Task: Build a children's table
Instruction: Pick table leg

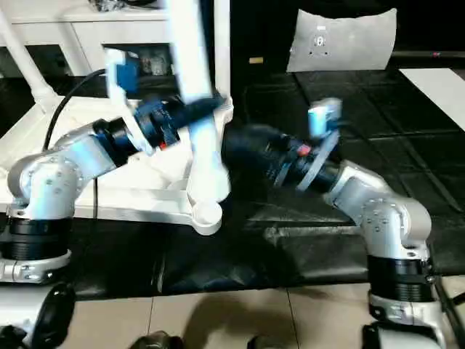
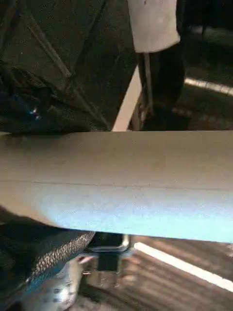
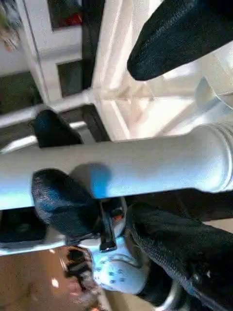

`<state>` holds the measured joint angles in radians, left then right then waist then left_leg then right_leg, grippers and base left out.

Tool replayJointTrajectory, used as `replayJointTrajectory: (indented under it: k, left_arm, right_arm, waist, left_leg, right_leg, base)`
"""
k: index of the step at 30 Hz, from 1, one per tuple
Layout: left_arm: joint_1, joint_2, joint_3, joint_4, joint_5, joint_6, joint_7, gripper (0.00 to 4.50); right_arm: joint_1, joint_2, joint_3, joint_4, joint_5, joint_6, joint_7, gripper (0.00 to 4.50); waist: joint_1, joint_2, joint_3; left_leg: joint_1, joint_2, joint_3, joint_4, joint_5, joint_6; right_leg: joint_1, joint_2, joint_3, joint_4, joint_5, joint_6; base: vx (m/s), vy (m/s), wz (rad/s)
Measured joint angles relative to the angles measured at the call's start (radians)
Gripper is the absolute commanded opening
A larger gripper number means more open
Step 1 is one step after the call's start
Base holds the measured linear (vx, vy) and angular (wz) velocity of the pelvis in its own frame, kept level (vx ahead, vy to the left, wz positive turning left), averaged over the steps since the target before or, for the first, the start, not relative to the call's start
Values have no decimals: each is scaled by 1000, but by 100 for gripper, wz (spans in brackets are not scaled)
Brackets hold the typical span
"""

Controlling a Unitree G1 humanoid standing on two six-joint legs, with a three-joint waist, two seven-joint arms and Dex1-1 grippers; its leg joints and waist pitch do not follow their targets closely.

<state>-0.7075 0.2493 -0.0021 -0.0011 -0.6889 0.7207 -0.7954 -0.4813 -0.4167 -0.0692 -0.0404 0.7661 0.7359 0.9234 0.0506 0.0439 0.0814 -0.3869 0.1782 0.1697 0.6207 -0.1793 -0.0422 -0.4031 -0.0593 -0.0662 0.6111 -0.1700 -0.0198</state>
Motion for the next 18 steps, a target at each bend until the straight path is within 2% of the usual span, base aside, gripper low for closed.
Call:
replayJointTrajectory:
  k: [2, 7, 12, 15, 18]
  left_arm:
    - [4, 13, -41, -21, 10, -9, -47, 188]
    - [9, 21, -83, -50, 13, -27, -104, 188]
    - [9, 25, -104, -57, 28, -48, -129, 188]
    - [9, 23, -110, -61, 35, -53, -131, 188]
    - [9, 23, -115, -61, 38, -60, -136, 188]
  right_arm:
    - [0, -35, 47, 0, -33, -26, 54, 450]
    - [-4, -59, 103, 14, -76, -43, 108, 450]
    - [-29, -67, 151, 45, -118, -71, 156, 450]
    - [-29, -66, 171, 51, -131, -76, 169, 413]
    - [-29, -60, 178, 53, -132, -83, 182, 396]
  waist:
    - [2, 0, 0]
    - [1, 0, 0]
    - [-6, 0, 0]
    - [-9, 0, 0]
    - [-11, 0, 0]
  left_leg:
    - [0, 0, 0, 0, 0, 0]
    - [0, 0, 0, 0, 0, 0]
    - [1, 0, 0, 0, 0, 0]
    - [0, 0, 0, 0, 0, 0]
    - [0, 0, 0, 0, 0, 0]
  right_leg:
    - [0, 0, 0, 0, 0, 0]
    - [0, 0, 0, 0, 0, 0]
    - [0, 0, 0, 0, 0, -1]
    - [0, 0, 0, 1, 0, -1]
    - [0, 0, 0, 0, 0, -1]
  base:
    - [0, 0, 0]
    - [0, 0, 0]
    - [0, 0, 0]
    - [0, 0, 0]
    - [0, 0, 0]
